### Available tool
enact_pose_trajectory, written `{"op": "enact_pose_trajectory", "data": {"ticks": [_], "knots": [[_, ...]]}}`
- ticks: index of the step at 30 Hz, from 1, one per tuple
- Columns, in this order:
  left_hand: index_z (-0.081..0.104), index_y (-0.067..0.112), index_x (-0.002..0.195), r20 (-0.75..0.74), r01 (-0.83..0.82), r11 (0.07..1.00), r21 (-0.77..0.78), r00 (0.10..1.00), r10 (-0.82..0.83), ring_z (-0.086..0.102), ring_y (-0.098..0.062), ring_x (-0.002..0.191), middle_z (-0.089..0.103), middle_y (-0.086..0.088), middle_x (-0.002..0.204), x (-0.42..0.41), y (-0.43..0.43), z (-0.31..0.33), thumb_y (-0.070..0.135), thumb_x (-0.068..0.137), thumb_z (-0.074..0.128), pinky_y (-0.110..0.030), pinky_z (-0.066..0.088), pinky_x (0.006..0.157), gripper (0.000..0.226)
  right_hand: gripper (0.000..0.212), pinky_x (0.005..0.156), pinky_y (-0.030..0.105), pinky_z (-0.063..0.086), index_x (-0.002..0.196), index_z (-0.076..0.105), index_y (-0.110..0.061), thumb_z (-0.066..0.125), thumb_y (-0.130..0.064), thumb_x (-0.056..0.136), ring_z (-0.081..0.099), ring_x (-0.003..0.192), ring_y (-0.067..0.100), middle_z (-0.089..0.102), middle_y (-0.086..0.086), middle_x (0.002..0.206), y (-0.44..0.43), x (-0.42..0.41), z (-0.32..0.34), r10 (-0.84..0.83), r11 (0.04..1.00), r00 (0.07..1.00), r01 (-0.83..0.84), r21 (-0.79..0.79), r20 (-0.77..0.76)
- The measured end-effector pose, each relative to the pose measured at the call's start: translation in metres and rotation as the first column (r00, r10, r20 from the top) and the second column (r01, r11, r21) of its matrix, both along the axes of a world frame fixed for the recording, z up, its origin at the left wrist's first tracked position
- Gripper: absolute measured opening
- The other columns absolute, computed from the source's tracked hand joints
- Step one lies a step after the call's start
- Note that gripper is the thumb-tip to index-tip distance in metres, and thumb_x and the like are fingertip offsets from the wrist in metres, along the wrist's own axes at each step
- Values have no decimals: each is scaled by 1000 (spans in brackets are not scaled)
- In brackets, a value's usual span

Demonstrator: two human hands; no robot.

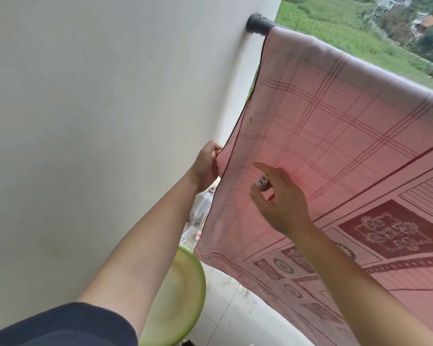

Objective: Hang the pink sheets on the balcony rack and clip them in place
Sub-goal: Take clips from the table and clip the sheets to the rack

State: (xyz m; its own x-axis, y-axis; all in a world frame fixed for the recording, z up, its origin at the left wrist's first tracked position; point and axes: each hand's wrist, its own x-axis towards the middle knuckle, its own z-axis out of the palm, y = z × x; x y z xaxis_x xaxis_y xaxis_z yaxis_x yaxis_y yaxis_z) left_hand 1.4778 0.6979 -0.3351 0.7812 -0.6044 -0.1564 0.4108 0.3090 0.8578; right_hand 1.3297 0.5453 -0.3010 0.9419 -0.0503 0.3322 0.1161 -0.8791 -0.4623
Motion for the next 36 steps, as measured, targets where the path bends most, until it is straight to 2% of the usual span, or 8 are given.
{"op": "enact_pose_trajectory", "data": {"ticks": [4,8,11,15,19,23,28,36], "knots": [[58,-8,106,53,-48,999,10,997,48,47,-31,79,51,-20,90,-2,-1,-25,17,79,60,-37,41,68,37,62,59,31,51,153,13,-45,35,-46,95,54,76,12,48,-4,93,-2,16,18,61,950,991,-94,-296,-117],[66,2,91,190,-111,970,218,979,69,41,-18,66,53,-13,79,-8,7,-41,54,82,65,-32,30,59,52,70,57,32,52,152,0,-49,41,-44,95,53,67,16,49,-1,90,-5,28,28,-5,897,987,-66,-437,-160],[70,12,90,263,-175,939,295,960,96,49,-7,63,61,3,74,-13,15,-43,40,97,55,-25,35,60,33,77,50,28,48,152,-6,-48,43,-44,93,50,62,16,49,-1,88,-5,31,27,-12,857,985,-80,-508,-175],[68,8,105,190,-136,967,214,977,95,52,-17,84,59,-6,91,-23,22,-49,29,99,50,-30,42,76,28,78,47,25,45,154,-4,-46,43,-43,93,49,59,15,49,0,86,-3,36,28,-1,845,986,-89,-528,-168],[69,11,114,248,-196,970,146,956,156,68,-17,97,73,-3,107,-38,21,-54,25,89,71,-30,55,85,29,80,47,27,49,152,-10,-47,45,-43,94,47,57,13,48,0,87,0,38,28,-9,838,984,-90,-539,-180],[76,5,100,264,-466,871,158,869,417,68,-18,82,76,-11,92,-37,14,-68,18,84,77,-41,56,86,21,77,50,31,52,153,4,-48,52,-40,92,53,62,10,50,-4,89,2,37,30,20,899,978,-108,-424,-208],[70,-4,108,124,-415,902,117,907,401,65,-17,87,72,-11,95,-22,33,-70,6,87,70,-30,53,88,23,48,68,36,61,132,51,-30,63,-46,88,64,93,0,61,-20,101,17,41,51,190,972,956,-216,-97,-224],[71,-3,108,74,-377,914,152,926,370,66,-18,88,72,-19,106,-4,36,-63,7,83,75,-29,56,87,27,35,77,15,56,118,71,-20,77,-28,85,65,82,-14,72,-9,99,94,93,131,381,919,909,-392,-39,-171]]}}
